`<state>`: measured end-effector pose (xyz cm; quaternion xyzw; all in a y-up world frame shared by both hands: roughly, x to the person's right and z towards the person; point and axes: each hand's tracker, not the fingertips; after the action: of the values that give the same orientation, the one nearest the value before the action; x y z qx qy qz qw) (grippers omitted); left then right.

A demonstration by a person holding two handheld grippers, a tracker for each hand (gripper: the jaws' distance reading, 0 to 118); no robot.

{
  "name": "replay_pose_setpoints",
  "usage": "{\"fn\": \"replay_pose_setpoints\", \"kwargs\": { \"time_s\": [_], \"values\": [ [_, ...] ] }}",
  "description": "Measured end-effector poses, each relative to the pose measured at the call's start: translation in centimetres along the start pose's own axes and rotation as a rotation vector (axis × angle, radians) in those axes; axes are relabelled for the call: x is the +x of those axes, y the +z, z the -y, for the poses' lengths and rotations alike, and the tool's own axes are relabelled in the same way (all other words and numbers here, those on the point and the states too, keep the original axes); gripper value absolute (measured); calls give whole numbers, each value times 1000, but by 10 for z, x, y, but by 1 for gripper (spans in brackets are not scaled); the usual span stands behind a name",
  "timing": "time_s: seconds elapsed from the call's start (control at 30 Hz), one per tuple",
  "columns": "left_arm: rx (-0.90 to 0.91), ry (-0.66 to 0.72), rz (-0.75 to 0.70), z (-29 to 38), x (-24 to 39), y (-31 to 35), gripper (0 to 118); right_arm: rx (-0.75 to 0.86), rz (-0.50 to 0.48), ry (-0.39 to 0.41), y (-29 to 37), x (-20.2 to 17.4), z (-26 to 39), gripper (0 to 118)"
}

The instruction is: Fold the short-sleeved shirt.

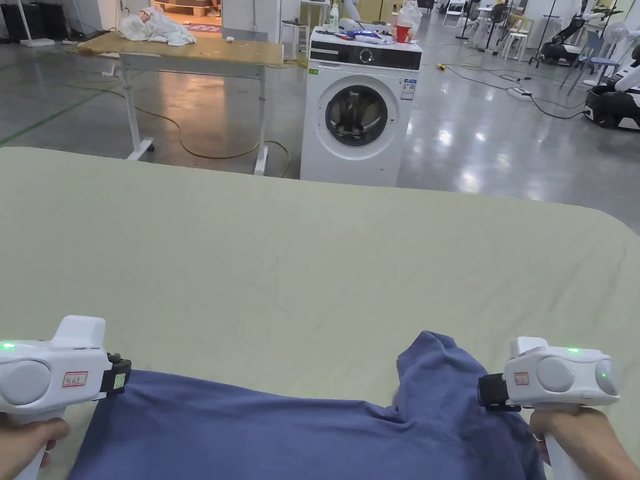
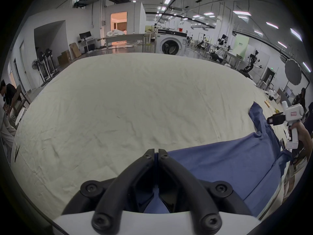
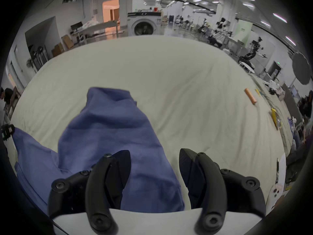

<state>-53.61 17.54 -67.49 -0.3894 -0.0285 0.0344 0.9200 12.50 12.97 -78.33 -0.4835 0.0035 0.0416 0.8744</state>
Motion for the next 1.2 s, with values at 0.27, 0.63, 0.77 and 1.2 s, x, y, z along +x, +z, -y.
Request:
{"fn": "replay_pose_setpoints", "kwargs": {
  "time_s": [0.27, 0.63, 0.77, 1.2],
  "values": [
    [22, 14, 0, 9, 0, 7, 0, 20, 41, 19, -15, -3, 9, 2],
    [88, 29, 15, 9, -4, 36, 0, 162, -42, -60, 72, 6, 22, 1],
    [119, 41, 35, 16, -14, 59, 0, 222, -54, -26, 120, 10, 38, 1],
    [149, 72, 101, 87, -30, 134, 0, 245, -69, 95, 233, 17, 138, 1]
  ]
}}
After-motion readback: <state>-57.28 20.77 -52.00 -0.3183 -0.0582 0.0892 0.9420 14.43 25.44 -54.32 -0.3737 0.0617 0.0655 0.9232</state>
